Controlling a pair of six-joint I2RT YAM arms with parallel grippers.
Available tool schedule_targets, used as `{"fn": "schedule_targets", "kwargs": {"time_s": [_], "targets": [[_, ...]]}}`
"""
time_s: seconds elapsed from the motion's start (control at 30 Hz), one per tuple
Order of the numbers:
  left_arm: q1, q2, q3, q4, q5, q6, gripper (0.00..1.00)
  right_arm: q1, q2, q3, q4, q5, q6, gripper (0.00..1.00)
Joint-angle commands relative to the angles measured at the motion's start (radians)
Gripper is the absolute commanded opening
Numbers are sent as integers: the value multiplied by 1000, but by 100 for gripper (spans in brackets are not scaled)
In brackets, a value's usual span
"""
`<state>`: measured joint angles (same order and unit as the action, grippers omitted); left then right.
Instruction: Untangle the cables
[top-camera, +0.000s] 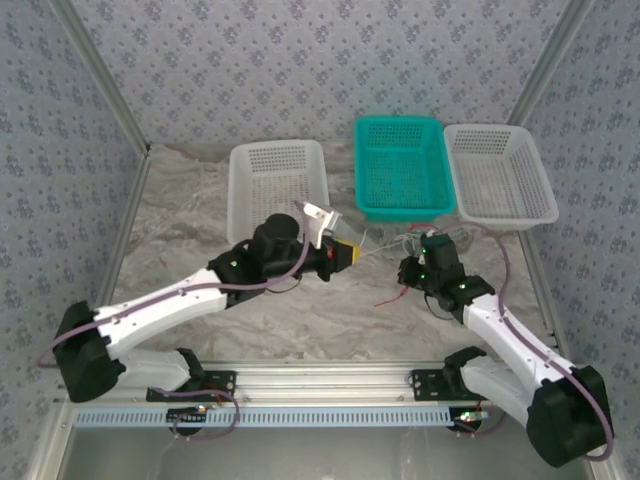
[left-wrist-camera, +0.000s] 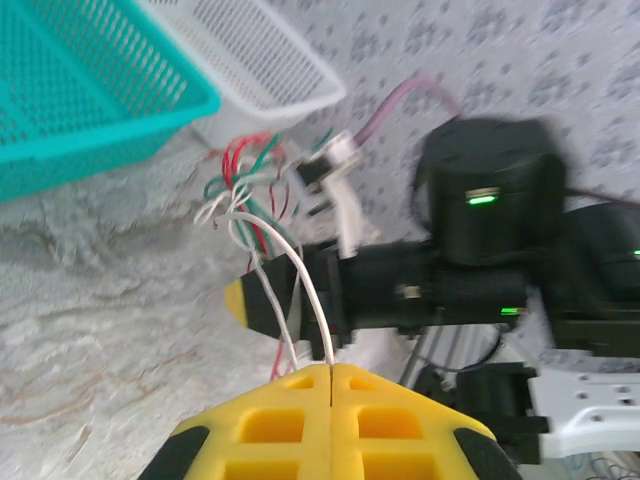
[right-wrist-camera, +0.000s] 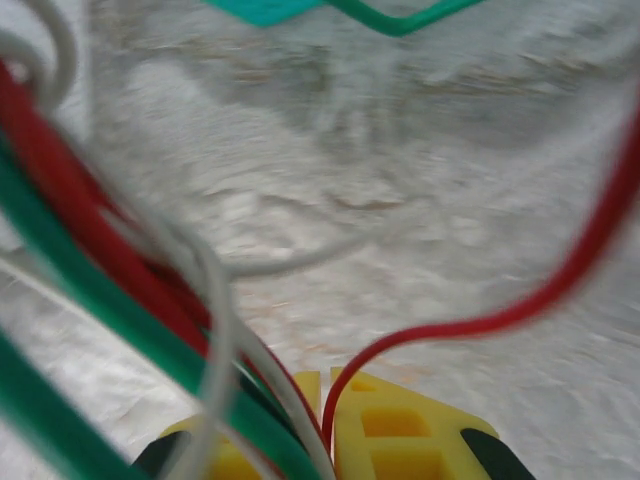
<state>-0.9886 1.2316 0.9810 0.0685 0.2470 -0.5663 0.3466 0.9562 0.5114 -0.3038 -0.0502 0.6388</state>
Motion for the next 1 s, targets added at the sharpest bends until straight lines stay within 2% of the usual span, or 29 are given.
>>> {"fn": "schedule_targets", "kwargs": {"time_s": [0.0, 0.17, 0.33, 0.4, 0.53, 0.63, 0.7, 0.83, 0.97], "targets": [[5, -92, 54, -57, -3, 20, 0, -61, 50, -29, -26, -52, 92, 0], [24, -208, 85, -172, -103, 63, 0, -94, 108, -34, -16, -106, 105, 0], [97, -399, 127, -335, -220, 126, 0, -150, 121, -41, -37, -126, 122, 0], [128, -489, 161, -424, -321, 149, 0, -167, 119, -46, -45, -133, 123, 0], [146, -637, 217, -578, -597, 196, 0, -181, 120, -59, -38, -137, 135, 0], [147, -691, 239, -676, -734, 203, 0, -185, 121, -65, -30, -131, 158, 0], [147, -721, 239, -715, -788, 196, 0, -187, 123, -64, -29, -132, 166, 0], [146, -753, 211, -723, -772, 181, 0, -186, 118, -52, -31, -150, 165, 0], [147, -723, 172, -667, -602, 198, 0, -181, 101, -34, -9, -220, 131, 0]]}}
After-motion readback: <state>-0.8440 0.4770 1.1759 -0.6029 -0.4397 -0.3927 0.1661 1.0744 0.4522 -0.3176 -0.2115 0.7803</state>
